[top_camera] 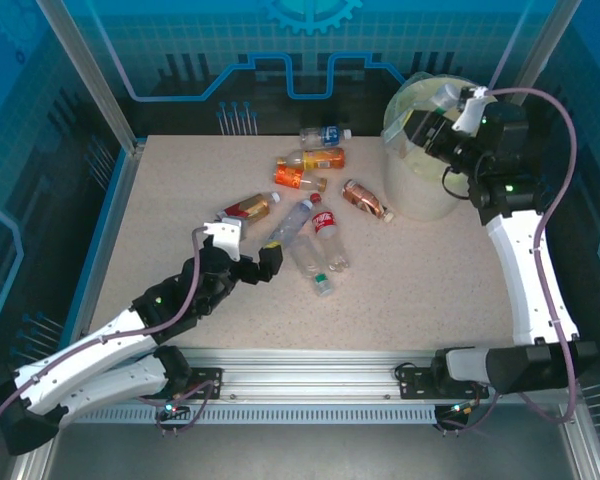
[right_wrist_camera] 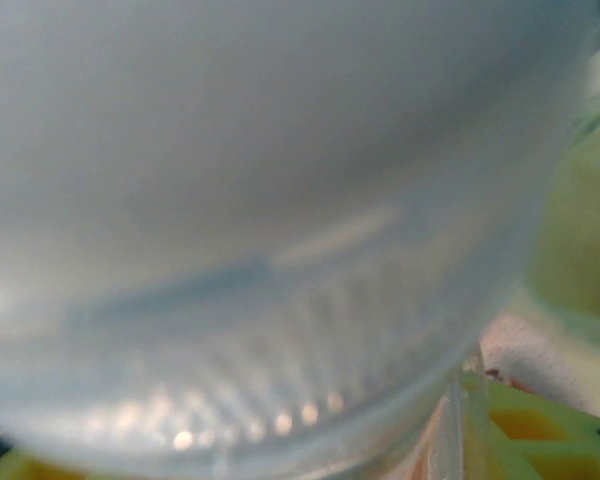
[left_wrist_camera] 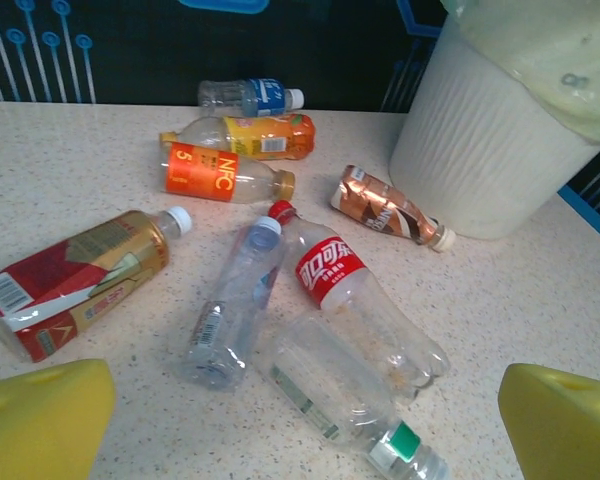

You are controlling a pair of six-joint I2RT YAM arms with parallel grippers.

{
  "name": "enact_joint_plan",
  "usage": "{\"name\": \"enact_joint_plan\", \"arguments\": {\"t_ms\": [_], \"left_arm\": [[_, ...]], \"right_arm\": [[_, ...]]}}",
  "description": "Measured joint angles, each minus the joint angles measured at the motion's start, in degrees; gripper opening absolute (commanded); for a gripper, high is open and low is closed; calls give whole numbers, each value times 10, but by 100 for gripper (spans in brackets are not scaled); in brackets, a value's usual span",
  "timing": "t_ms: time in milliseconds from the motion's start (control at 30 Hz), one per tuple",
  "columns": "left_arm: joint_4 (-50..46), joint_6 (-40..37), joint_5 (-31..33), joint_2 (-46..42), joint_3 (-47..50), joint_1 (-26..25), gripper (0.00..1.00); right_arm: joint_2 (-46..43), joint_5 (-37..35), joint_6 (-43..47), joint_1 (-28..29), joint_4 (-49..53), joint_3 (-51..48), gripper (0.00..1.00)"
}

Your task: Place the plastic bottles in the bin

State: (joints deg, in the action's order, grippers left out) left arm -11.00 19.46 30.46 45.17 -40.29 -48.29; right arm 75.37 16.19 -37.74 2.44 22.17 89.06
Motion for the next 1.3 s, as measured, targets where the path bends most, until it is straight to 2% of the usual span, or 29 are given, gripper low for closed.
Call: {"name": "enact_joint_plan", "arguments": {"t_ms": [200, 600, 733, 933, 1300], "left_arm": [[-13, 12, 15, -17, 3, 1, 99], [-51, 48, 45, -36, 22, 16, 99], [-72, 74, 45, -36, 22, 35, 99], [-97, 106, 41, -35, 22, 58, 99], [-116, 130, 20, -27, 22, 84, 99]], "right_arm": [[66, -31, -29, -48, -20, 56, 42], [194, -151, -68, -55, -29, 129, 48], [230, -193, -80, -55, -25, 153, 56], [284, -247, -88, -55, -1, 207, 60], [367, -290, -96, -55, 64, 318, 77]]}}
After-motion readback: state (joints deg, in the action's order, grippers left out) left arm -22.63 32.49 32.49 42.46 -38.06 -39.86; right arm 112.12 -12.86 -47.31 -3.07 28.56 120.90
